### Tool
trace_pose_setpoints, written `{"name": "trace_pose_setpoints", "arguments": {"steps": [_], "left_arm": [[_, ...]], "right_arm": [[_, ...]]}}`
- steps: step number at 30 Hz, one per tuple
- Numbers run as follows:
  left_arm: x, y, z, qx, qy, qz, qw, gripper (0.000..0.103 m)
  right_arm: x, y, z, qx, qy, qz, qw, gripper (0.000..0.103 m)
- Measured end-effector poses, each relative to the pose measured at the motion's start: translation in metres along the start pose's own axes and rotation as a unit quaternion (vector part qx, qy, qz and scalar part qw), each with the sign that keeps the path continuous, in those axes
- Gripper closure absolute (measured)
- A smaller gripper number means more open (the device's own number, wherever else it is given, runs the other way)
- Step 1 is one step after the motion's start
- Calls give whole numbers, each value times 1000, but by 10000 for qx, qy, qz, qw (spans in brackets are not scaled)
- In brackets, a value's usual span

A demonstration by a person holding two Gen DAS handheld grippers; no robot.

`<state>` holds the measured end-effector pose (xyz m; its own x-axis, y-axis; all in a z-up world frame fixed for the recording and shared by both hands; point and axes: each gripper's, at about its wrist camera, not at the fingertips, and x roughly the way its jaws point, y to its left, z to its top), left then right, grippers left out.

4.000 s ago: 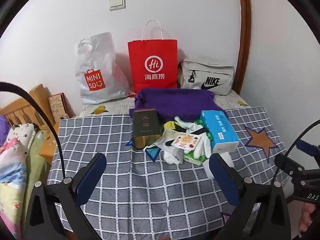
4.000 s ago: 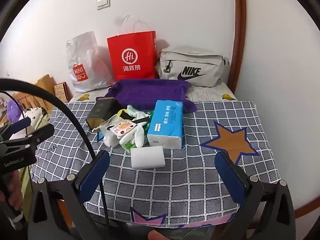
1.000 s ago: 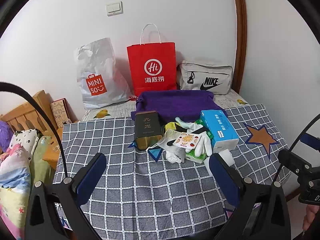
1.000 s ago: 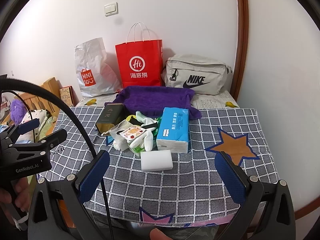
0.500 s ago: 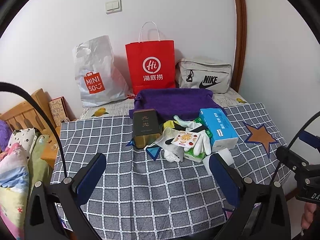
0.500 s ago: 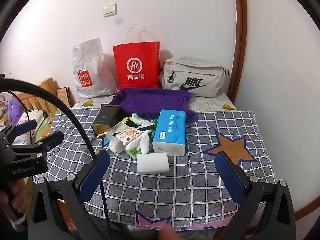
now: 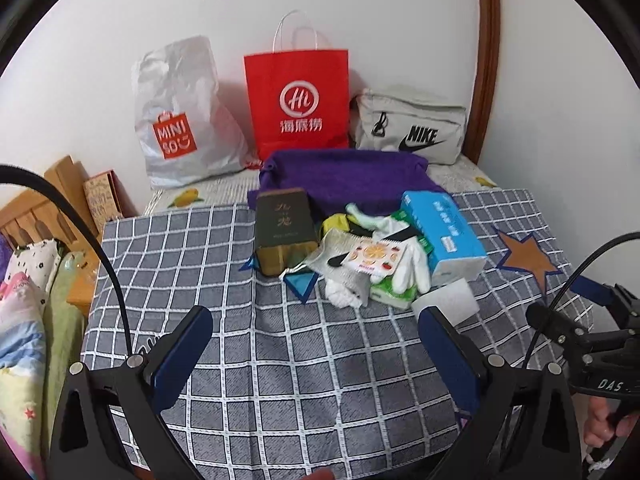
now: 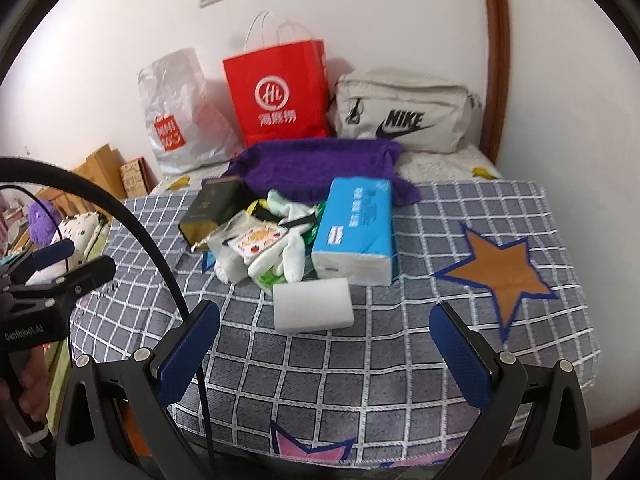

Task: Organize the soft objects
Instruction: 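Grasp the white sponge with the right tool while the left tool reaches toward the orange-print sachet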

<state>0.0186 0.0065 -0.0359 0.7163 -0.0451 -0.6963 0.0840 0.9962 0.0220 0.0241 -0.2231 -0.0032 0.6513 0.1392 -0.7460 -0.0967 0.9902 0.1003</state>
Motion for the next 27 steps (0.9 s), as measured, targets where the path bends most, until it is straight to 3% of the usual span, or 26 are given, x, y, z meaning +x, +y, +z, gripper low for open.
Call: {"name": "trace_pose_setpoints", "arguments": {"steps": [9, 22, 27], "left_arm": [[36, 16, -9, -143, 323, -18, 9994, 0], [90, 31, -21, -200, 601, -200, 9978, 0], [128, 39, -32, -218, 756, 47, 9969, 0]], "right_arm": [[78, 14, -15, -375, 509, 145, 9979, 0], [155, 5, -22, -250, 818, 225, 9961, 0], [166, 3, -29, -388, 687, 155, 9968, 0]]}}
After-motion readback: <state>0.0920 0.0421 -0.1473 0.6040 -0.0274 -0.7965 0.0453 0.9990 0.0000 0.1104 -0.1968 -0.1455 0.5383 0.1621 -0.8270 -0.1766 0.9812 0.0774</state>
